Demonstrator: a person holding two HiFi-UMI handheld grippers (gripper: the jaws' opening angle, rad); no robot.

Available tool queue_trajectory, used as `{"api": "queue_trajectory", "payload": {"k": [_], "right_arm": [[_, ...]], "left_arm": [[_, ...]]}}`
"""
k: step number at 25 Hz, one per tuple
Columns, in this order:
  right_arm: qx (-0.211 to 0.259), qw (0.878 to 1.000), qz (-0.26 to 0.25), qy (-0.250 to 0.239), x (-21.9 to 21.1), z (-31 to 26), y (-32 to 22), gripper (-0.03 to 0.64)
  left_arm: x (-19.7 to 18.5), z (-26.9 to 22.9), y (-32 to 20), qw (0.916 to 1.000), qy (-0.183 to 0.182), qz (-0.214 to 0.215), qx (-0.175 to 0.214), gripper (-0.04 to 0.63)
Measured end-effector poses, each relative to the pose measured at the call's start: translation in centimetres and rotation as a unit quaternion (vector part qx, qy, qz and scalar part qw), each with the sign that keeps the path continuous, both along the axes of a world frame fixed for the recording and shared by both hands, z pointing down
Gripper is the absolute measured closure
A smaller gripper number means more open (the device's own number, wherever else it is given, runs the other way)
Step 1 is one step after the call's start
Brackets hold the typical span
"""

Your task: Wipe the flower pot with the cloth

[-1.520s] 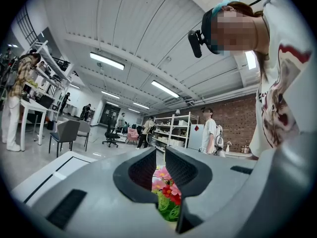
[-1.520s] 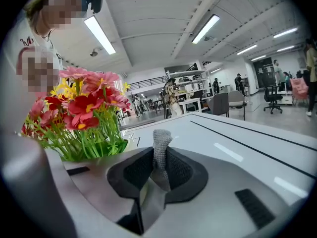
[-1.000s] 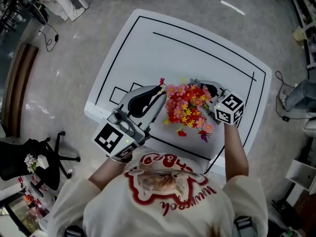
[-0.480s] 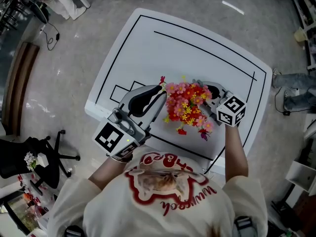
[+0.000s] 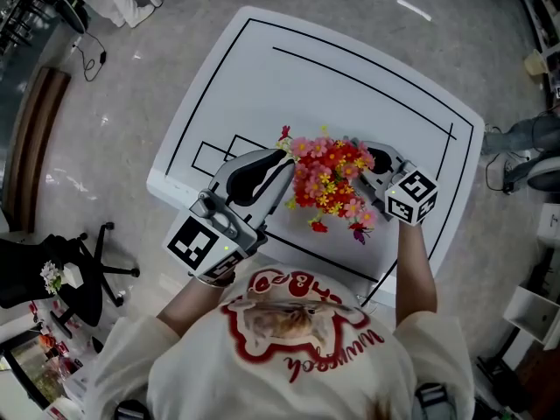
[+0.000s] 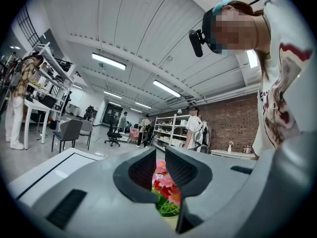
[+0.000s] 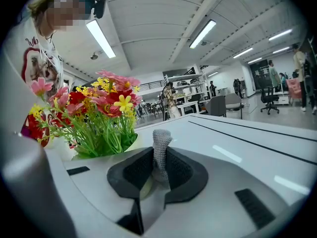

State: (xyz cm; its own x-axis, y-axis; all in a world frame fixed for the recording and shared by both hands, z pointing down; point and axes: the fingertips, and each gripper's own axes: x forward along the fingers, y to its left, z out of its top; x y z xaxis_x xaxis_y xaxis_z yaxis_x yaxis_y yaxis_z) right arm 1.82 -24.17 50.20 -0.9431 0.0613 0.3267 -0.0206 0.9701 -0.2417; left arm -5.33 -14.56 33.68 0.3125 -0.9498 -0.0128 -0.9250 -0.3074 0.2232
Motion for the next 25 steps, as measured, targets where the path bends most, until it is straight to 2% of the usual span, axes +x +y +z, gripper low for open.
{"api": "queue_trajectory", "payload": {"k": [12,25], "right_arm": [[0.004,1.000,0.021,-0.004,0.9,0.1,0.2,0.554],[0.021,0.998,0.062,0.003,2.0,0.2,0.4,0.554]], "left_arm": [[0.3,0.4,0.9,1.0000,0.000,-0.004,0.004,0.534],[-1.9,-0.7,0.6,0.9986,-0.015,0.048,0.014,0.534]]}}
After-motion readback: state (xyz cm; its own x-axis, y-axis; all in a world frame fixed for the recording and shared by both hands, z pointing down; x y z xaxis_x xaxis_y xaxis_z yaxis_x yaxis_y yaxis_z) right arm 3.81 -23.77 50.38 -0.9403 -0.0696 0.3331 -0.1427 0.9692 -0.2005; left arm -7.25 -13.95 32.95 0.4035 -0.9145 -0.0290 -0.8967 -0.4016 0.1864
